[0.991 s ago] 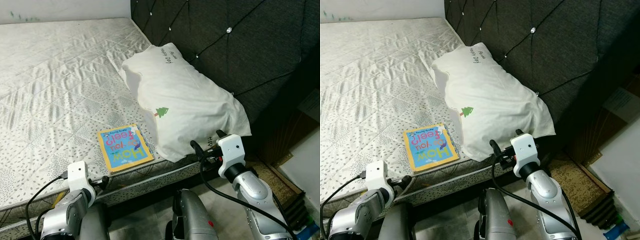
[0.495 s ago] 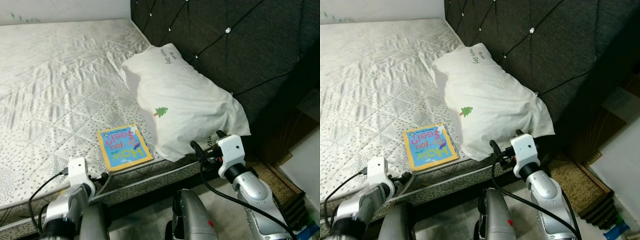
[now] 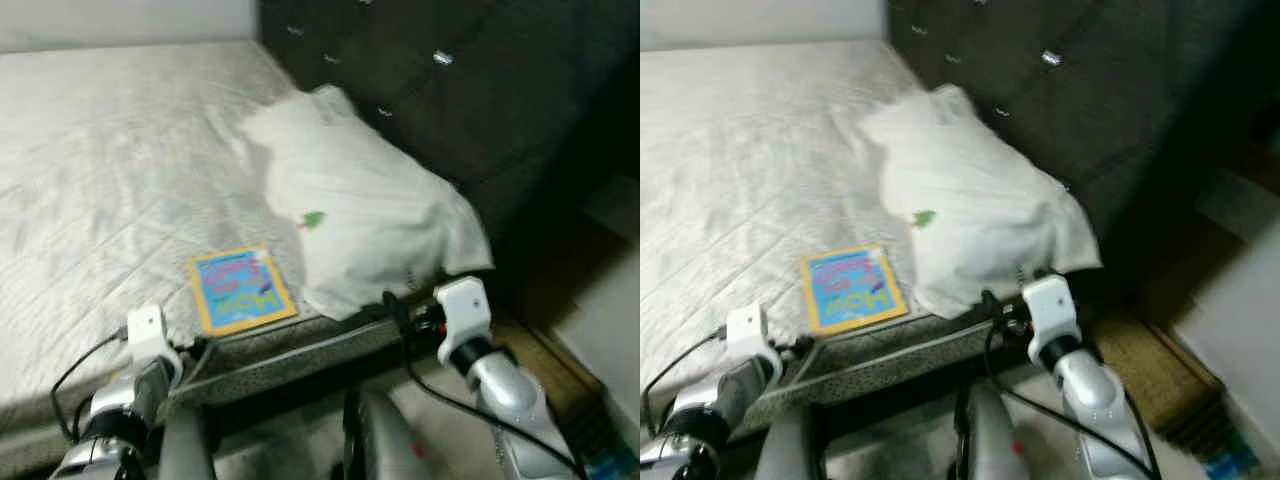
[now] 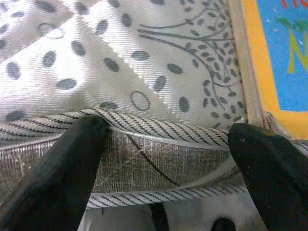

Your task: Clean up the room

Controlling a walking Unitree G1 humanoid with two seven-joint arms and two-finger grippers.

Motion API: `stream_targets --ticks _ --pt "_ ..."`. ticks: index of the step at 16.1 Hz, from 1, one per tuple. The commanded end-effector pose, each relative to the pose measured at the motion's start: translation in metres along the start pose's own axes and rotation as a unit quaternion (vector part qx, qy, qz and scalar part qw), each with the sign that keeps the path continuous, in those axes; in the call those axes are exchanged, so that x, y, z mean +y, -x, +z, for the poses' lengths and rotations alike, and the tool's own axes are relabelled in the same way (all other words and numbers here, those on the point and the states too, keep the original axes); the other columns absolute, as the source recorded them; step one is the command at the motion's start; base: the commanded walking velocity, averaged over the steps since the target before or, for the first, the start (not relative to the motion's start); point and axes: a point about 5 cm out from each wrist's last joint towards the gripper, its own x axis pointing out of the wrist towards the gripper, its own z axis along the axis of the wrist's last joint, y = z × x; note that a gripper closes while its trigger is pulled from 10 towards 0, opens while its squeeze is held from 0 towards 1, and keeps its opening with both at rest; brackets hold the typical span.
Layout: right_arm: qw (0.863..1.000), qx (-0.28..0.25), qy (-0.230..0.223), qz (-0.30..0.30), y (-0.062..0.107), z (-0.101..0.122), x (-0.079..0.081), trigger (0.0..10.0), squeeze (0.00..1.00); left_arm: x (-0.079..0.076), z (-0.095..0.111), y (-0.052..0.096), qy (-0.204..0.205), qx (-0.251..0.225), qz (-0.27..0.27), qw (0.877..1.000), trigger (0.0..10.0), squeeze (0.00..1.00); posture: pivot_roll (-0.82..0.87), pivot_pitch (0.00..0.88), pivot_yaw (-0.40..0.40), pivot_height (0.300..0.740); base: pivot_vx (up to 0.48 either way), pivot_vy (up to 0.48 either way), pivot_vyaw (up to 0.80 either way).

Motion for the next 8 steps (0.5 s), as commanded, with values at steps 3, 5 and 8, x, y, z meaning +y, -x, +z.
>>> stream_targets --ticks 3,5,8 --pt "1.0 -0.007 0.009 -0.004 0.002 0.003 -0.002 10.0 0.0 0.013 0.014 0.002 -0.025 -0.046 0.03 0.998 10.0 1.0 -0.09 0.082 -0.08 0.571 0.0 0.0 0.0" --pt "1.0 -0.005 0.01 -0.006 0.003 0.002 -0.005 10.0 0.0 0.011 0.004 0.007 -0.03 -0.053 0.028 0.998 10.0 0.53 -0.08 0.083 -0.079 0.571 0.0 0.0 0.0" --pt "1.0 -0.004 0.007 -0.002 0.002 0.001 -0.002 10.0 0.0 0.0 -0.013 0.014 -0.044 -0.049 -0.005 0.998 10.0 0.0 -0.06 0.09 -0.086 0.571 0.0 0.0 0.0"
